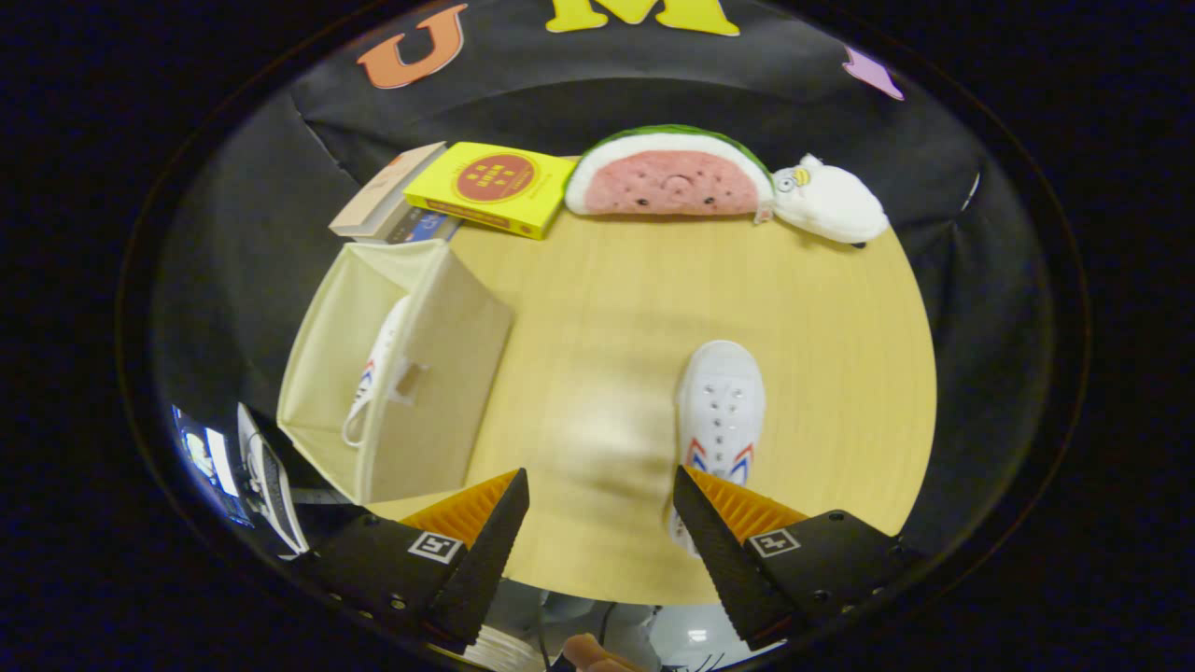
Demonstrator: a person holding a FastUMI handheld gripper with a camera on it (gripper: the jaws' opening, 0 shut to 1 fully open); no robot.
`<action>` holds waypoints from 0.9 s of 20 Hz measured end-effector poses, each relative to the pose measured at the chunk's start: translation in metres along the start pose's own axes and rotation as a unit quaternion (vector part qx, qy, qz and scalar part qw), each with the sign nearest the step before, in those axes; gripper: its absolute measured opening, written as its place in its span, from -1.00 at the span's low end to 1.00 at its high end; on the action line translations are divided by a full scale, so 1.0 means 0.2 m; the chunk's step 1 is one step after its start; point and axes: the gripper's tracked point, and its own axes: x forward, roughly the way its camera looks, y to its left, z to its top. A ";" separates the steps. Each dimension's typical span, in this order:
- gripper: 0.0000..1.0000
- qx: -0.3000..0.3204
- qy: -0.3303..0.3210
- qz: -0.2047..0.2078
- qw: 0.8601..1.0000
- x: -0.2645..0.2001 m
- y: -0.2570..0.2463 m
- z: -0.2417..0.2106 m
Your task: Open the storage box then place both shoes into the box .Put the left shoe in first, then the right shoe, with the right side of both shoes facing outward in a uniform manner.
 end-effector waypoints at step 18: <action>0.85 -0.053 0.058 -0.072 0.994 0.49 -0.59 -0.21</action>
